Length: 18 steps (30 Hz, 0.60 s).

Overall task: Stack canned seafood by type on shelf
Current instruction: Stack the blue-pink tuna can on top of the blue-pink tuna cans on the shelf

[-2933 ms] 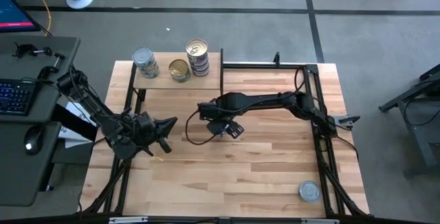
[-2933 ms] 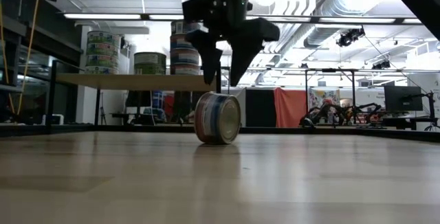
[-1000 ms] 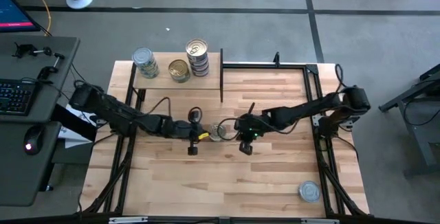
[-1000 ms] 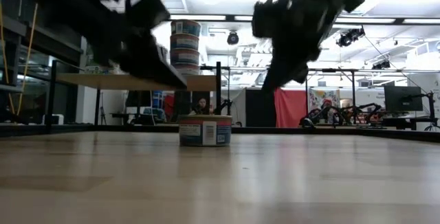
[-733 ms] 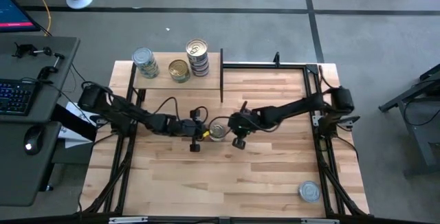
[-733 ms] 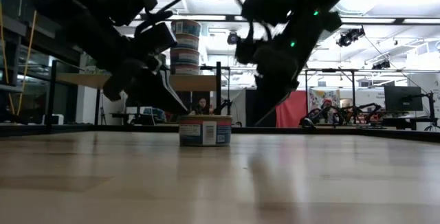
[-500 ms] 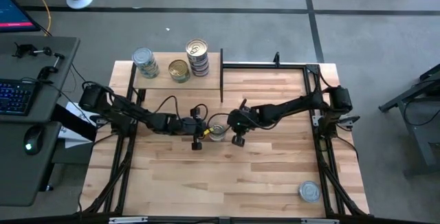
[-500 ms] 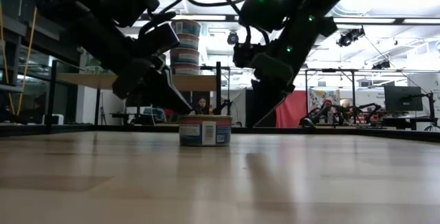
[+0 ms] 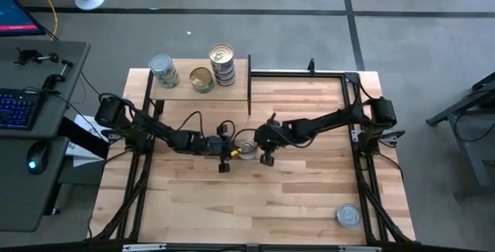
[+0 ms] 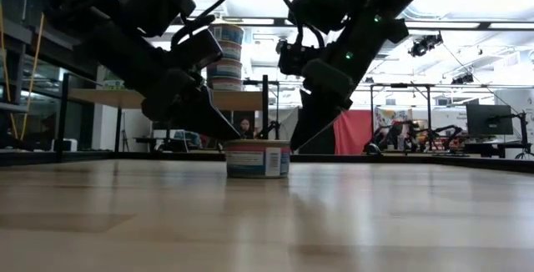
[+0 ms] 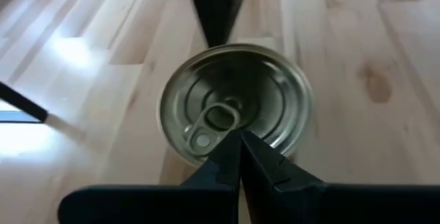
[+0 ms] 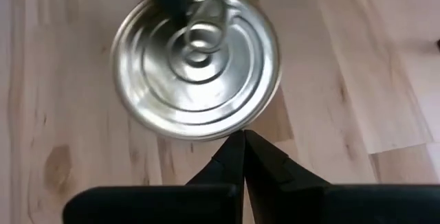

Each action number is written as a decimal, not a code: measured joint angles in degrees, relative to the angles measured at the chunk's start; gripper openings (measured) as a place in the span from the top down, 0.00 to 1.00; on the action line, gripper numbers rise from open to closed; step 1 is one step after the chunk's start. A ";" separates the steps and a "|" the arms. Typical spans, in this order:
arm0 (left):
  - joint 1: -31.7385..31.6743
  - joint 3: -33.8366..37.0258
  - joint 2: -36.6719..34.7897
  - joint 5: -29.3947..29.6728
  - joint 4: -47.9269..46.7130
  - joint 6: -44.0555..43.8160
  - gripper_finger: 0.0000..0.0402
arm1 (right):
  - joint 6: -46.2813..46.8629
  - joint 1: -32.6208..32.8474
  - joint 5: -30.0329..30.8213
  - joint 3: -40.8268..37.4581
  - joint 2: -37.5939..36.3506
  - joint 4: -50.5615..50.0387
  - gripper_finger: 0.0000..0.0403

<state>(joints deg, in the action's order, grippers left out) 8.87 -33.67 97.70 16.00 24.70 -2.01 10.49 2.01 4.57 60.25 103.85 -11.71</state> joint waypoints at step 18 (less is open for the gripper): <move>5.54 0.55 0.39 2.26 -7.73 -5.47 1.00 | -0.70 3.42 -3.56 13.62 -1.05 -5.31 1.00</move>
<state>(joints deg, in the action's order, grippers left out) 14.41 -33.12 98.09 18.26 16.97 -7.49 9.79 5.43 1.00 73.87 102.80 -17.02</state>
